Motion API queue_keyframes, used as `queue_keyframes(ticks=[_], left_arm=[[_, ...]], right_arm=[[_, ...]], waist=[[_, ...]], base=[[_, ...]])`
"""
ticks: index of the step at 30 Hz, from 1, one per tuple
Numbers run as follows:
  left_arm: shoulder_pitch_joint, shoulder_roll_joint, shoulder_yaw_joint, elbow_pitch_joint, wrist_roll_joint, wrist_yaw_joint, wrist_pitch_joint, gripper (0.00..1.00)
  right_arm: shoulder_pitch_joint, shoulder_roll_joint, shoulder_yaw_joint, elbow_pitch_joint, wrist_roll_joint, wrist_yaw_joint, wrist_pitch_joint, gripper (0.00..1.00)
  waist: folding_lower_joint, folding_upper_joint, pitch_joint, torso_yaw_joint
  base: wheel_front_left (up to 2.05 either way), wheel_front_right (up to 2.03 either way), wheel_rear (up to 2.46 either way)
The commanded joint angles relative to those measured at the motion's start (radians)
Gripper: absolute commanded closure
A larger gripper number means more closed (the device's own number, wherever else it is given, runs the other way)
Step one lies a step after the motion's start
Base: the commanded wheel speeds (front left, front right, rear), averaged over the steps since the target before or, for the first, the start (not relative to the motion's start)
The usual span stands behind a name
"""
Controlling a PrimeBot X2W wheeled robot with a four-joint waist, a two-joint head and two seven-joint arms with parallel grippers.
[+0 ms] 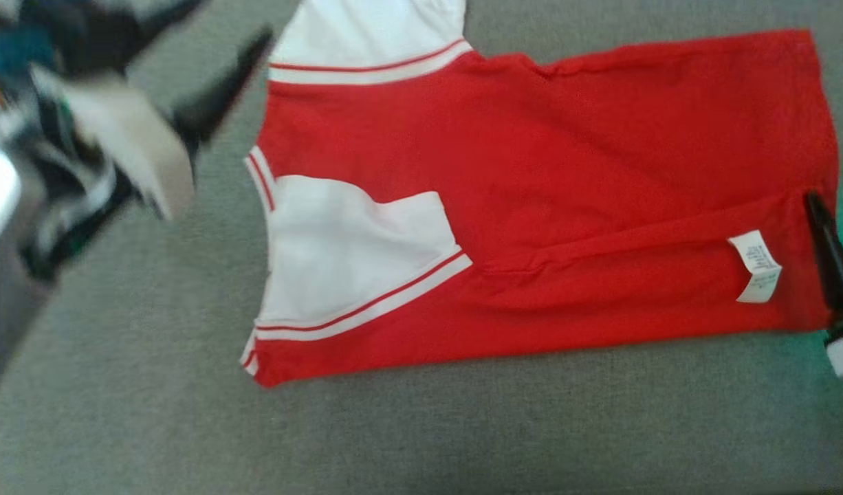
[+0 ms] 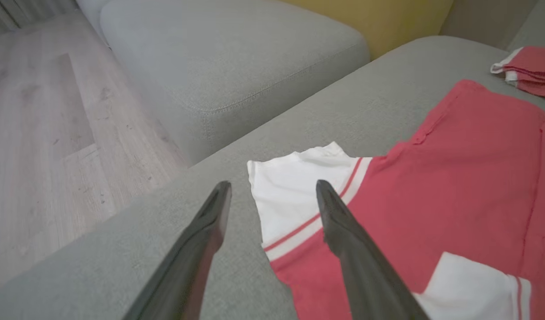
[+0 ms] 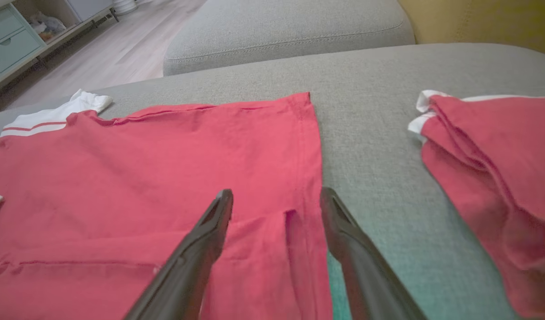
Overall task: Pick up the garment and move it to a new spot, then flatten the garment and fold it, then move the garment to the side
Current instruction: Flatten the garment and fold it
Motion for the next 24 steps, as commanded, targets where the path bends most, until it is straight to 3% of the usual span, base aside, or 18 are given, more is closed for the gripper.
queue_keyframes(ticks=[1, 7, 18, 24], left_arm=[[-0.137, 0.042, 0.017, 0.021, -0.050, -0.005, 0.086, 0.00], [-0.397, 0.048, -0.114, 0.176, -0.134, -0.006, 0.211, 0.00], [-0.546, 0.138, -0.243, 0.387, -0.188, -0.006, 0.225, 0.00], [-0.564, 0.158, -0.279, 0.454, -0.263, -0.006, 0.207, 0.00]], right_arm=[[-0.024, -0.024, 0.016, -0.052, -0.017, -0.001, 0.016, 0.00], [-0.099, 0.018, 0.050, -0.068, -0.030, -0.001, 0.028, 0.00], [-0.186, 0.050, 0.154, -0.030, -0.022, -0.001, -0.018, 0.00], [-0.210, 0.048, 0.189, 0.012, 0.004, -0.001, -0.063, 0.00]], waist=[[-0.0003, 0.0000, 0.081, -0.054], [-0.0003, 0.0000, 0.155, -0.137], [-0.0003, 0.0000, 0.224, -0.271], [-0.0003, 0.0000, 0.230, -0.305]], base=[[0.00, 0.00, 0.00], [0.00, 0.00, 0.00], [0.00, 0.00, 0.00], [0.00, 0.00, 0.00]])
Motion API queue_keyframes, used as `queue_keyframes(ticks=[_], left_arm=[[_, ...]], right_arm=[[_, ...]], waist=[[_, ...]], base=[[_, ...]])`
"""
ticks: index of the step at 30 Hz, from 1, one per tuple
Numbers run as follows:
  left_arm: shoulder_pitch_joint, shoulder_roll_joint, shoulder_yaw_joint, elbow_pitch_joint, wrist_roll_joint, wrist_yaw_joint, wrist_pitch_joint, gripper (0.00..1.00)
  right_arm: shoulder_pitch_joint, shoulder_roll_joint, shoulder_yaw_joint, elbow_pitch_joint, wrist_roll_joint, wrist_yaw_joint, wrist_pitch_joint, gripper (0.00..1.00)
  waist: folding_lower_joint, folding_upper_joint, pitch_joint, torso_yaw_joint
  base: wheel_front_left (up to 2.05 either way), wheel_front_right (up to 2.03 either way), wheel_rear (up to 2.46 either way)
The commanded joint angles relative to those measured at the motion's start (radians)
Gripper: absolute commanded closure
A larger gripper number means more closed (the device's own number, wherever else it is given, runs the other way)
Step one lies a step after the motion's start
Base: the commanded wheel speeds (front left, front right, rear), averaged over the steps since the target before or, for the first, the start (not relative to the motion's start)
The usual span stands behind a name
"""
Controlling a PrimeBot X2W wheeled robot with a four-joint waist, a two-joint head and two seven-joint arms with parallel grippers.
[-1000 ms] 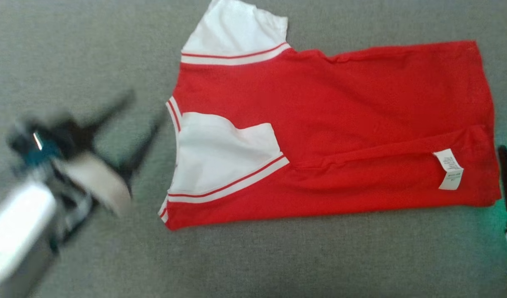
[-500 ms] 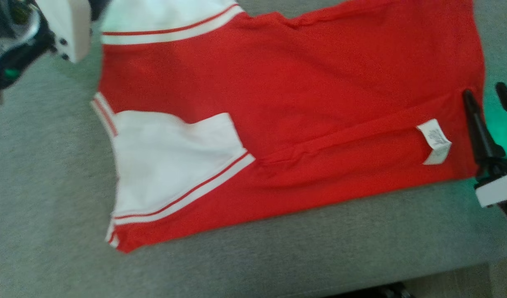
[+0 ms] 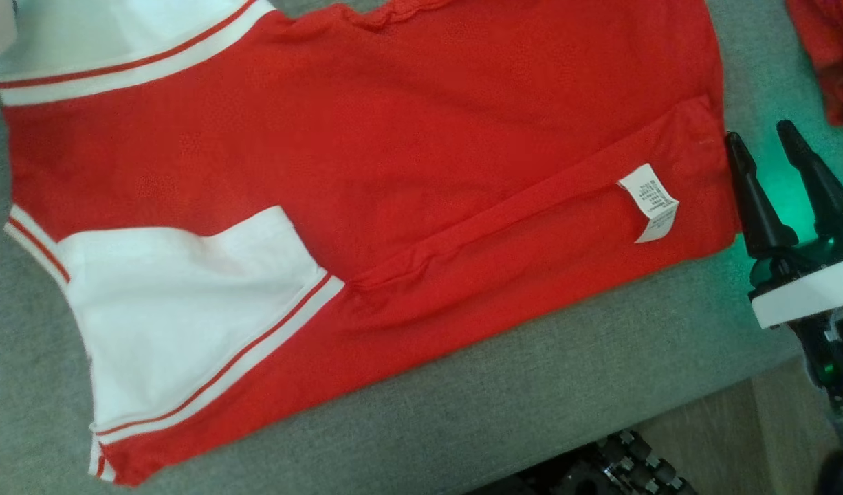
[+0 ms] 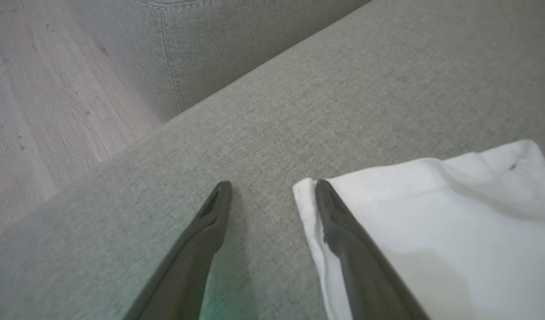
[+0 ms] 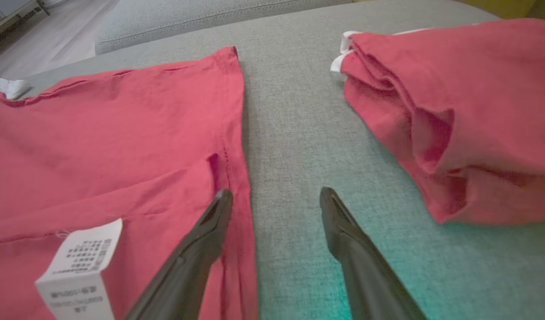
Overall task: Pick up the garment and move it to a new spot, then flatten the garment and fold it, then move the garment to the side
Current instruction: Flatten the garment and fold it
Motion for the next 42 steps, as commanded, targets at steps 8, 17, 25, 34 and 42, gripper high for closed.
queue_keyframes(ticks=[8, 17, 25, 34, 42], left_arm=[[-0.030, 0.070, -0.049, -0.068, -0.106, 0.002, 0.062, 1.00], [-0.101, 0.078, -0.161, -0.163, -0.074, 0.002, -0.098, 1.00], [-0.169, 0.054, -0.257, -0.178, -0.095, 0.002, -0.180, 1.00], [-0.205, 0.056, -0.307, -0.158, -0.098, 0.002, -0.274, 1.00], [-0.244, 0.052, -0.321, -0.094, -0.055, 0.002, -0.485, 1.00]], right_arm=[[-0.051, -0.056, 0.010, -0.002, 0.013, -0.001, -0.010, 0.00], [-0.332, -0.079, 0.110, 0.131, 0.073, -0.001, 0.125, 0.00], [-0.519, -0.113, 0.216, 0.336, 0.112, -0.001, 0.172, 0.06], [-0.594, -0.149, 0.274, 0.418, 0.122, -0.001, 0.127, 1.00], [-0.641, -0.180, 0.260, 0.441, 0.177, -0.001, 0.052, 1.00]], waist=[[-0.0001, 0.0000, -0.010, 0.018], [-0.0001, 0.0000, -0.040, 0.090], [-0.0001, 0.0000, -0.046, 0.167], [-0.0001, 0.0000, -0.053, 0.186], [-0.0001, 0.0000, -0.097, 0.202]], base=[[0.00, 0.00, 0.00], [0.00, 0.00, 0.00], [0.00, 0.00, 0.00], [0.00, 0.00, 0.00], [0.00, 0.00, 0.00]])
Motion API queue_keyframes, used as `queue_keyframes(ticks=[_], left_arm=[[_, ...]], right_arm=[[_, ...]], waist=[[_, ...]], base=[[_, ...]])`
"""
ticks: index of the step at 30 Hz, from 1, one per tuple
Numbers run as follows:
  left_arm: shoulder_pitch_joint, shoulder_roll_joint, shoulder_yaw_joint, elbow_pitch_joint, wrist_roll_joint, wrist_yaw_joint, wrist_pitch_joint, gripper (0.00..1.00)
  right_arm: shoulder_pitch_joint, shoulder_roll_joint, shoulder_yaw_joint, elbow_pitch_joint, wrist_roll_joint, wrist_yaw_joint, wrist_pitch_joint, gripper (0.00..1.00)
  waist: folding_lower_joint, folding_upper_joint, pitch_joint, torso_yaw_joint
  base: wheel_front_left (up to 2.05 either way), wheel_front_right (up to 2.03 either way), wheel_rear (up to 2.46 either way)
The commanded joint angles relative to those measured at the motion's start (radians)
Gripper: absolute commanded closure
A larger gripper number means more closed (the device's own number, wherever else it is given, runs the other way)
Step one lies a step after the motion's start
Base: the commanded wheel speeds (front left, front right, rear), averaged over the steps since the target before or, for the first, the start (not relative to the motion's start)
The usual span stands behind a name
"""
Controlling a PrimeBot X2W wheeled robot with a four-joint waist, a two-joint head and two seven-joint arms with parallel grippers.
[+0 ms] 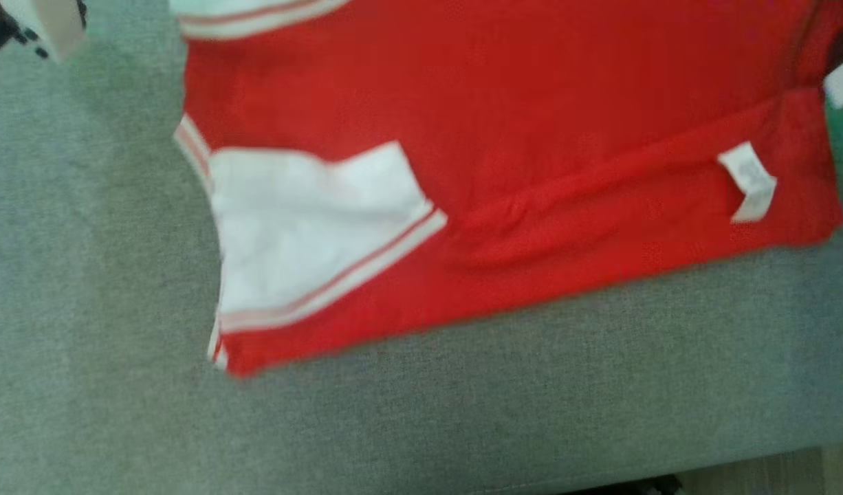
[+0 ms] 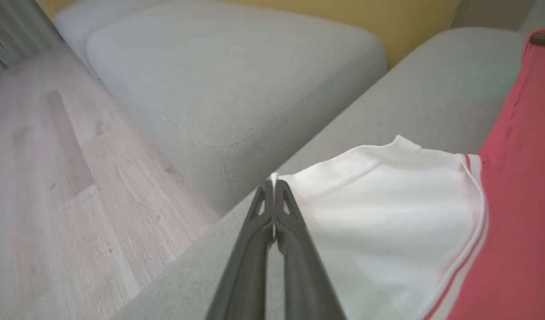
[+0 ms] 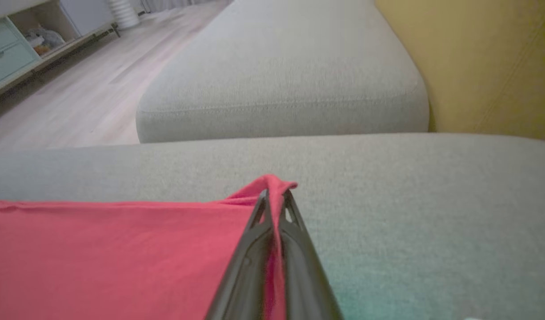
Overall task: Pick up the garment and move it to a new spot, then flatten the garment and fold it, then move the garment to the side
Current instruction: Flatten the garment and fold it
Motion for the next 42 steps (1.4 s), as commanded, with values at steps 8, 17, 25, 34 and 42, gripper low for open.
queue_keyframes(ticks=[8, 17, 25, 34, 42], left_arm=[[-0.020, 0.067, 0.039, -0.093, -0.050, 0.002, -0.124, 1.00], [0.234, 0.154, 0.033, -0.218, -0.019, 0.008, -0.201, 1.00], [0.486, 0.149, 0.032, -0.331, 0.014, 0.073, -0.248, 1.00], [0.689, 0.096, 0.039, -0.347, -0.034, 0.171, -0.335, 0.00], [0.926, -0.113, 0.314, -0.299, 0.074, 0.362, -0.376, 0.00]], right_arm=[[0.121, -0.120, -0.001, -0.062, 0.068, -0.001, -0.026, 1.00], [0.339, -0.147, -0.050, -0.067, 0.091, -0.001, -0.080, 1.00], [0.500, -0.132, -0.106, -0.090, 0.055, -0.001, -0.089, 1.00], [0.602, -0.063, -0.188, -0.084, -0.012, -0.001, -0.089, 0.00], [0.718, 0.096, -0.344, -0.073, -0.088, -0.001, -0.204, 0.00]], waist=[[0.0000, 0.0000, -0.087, 0.031], [0.0000, 0.0000, -0.193, 0.098], [0.0000, 0.0000, -0.250, 0.132], [0.0000, 0.0000, -0.278, 0.135], [0.0000, 0.0000, -0.326, 0.153]], base=[[0.00, 0.00, 0.00], [0.00, 0.00, 0.00], [0.00, 0.00, 0.00], [0.00, 0.00, 0.00], [0.00, 0.00, 0.00]])
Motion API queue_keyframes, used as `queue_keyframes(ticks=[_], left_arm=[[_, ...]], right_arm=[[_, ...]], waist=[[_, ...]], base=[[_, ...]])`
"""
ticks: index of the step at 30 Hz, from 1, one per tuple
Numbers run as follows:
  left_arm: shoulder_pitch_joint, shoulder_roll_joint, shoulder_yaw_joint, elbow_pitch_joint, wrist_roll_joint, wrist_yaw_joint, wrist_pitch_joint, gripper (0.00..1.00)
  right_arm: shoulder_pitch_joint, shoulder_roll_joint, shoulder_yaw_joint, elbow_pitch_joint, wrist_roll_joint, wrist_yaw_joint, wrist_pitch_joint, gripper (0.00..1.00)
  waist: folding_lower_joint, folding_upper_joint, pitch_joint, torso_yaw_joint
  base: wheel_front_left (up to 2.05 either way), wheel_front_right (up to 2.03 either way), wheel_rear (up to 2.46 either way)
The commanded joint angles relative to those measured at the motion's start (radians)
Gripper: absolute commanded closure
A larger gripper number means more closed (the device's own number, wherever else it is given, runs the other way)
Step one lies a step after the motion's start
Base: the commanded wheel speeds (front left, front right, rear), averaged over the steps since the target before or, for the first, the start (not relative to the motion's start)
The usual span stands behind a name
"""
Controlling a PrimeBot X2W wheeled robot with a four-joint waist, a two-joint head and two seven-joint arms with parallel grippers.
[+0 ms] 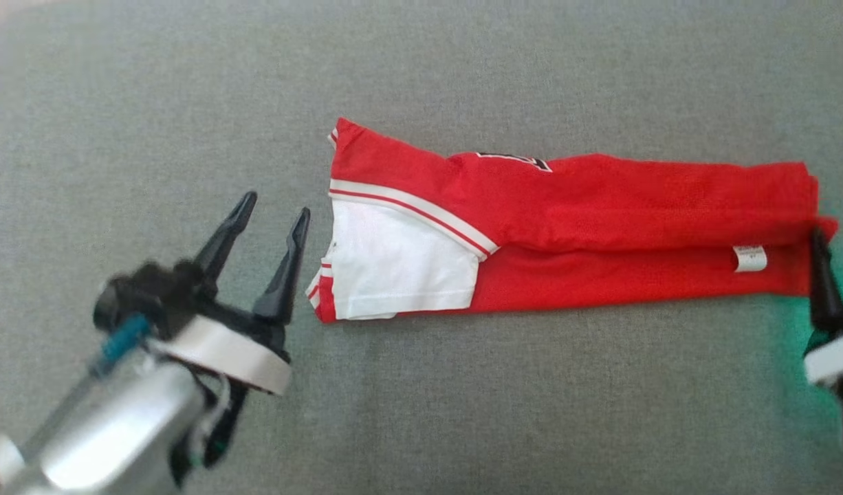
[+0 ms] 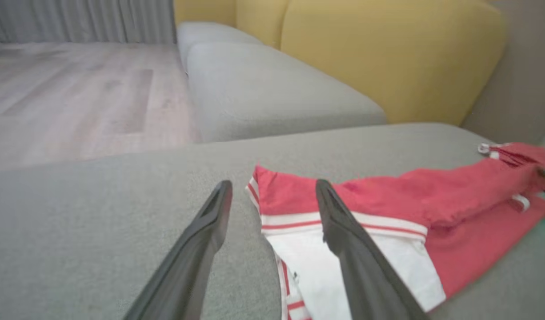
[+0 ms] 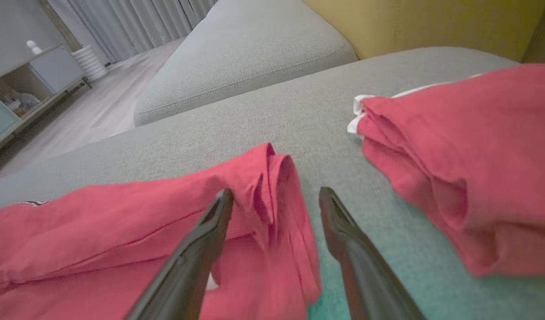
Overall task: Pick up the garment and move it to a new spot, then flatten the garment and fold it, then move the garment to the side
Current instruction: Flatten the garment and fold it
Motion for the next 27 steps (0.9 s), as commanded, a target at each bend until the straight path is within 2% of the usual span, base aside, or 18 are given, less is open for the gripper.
queue_keyframes(ticks=[1, 4, 6, 7, 8, 13, 18, 25, 26, 27], left_arm=[[0.063, -0.011, 0.121, -0.022, 0.063, 0.038, -0.010, 0.00], [0.212, -0.110, 0.290, -0.039, 0.197, 0.093, -0.010, 0.00], [0.304, -0.186, 0.394, -0.058, 0.283, 0.113, -0.010, 0.00], [0.383, -0.248, 0.459, -0.073, 0.371, 0.103, -0.010, 0.00], [0.417, -0.279, 0.484, -0.078, 0.405, 0.092, -0.010, 0.00], [0.529, -0.388, 0.562, -0.084, 0.534, 0.015, -0.011, 0.00], [0.579, -0.455, 0.616, -0.061, 0.608, -0.060, -0.011, 0.00], [0.607, -0.515, 0.690, -0.045, 0.683, -0.131, -0.011, 0.00], [0.610, -0.522, 0.698, -0.044, 0.692, -0.140, -0.011, 0.00], [0.613, -0.528, 0.706, -0.042, 0.699, -0.148, -0.011, 0.00]], right_arm=[[0.040, 0.010, -0.018, -0.024, -0.016, -0.001, -0.023, 0.00], [0.070, 0.075, -0.068, -0.022, -0.041, -0.001, -0.034, 0.00], [0.073, 0.102, -0.104, -0.007, -0.061, -0.001, -0.037, 0.00], [0.065, 0.123, -0.144, 0.012, -0.081, -0.001, -0.034, 0.00], [0.057, 0.131, -0.163, 0.022, -0.090, -0.001, -0.028, 0.00], [0.014, 0.145, -0.274, 0.063, -0.142, -0.001, -0.010, 0.00], [0.010, 0.180, -0.349, 0.078, -0.201, -0.001, 0.067, 0.00], [0.057, 0.248, -0.436, 0.179, -0.306, -0.001, 0.219, 0.00], [0.053, 0.260, -0.440, 0.182, -0.319, -0.001, 0.229, 0.09], [0.047, 0.273, -0.446, 0.180, -0.323, -0.001, 0.235, 0.45]], waist=[[0.0001, -0.0001, -0.020, 0.009], [0.0001, -0.0001, -0.047, 0.021], [0.0001, -0.0001, -0.066, 0.035], [0.0001, -0.0001, -0.084, 0.053], [0.0001, -0.0001, -0.091, 0.062], [0.0001, -0.0001, -0.118, 0.112], [0.0001, -0.0001, -0.134, 0.148], [0.0001, -0.0001, -0.143, 0.170], [0.0001, -0.0001, -0.142, 0.170], [0.0001, -0.0001, -0.142, 0.169]], base=[[0.00, 0.00, 0.00], [0.00, 0.00, 0.00], [0.00, 0.00, 0.00], [0.00, 0.00, 0.00], [0.00, 0.00, 0.00], [0.00, 0.00, 0.00], [0.00, 0.00, 0.00], [0.00, 0.00, 0.00], [0.00, 0.00, 0.00], [0.00, 0.00, 0.00]])
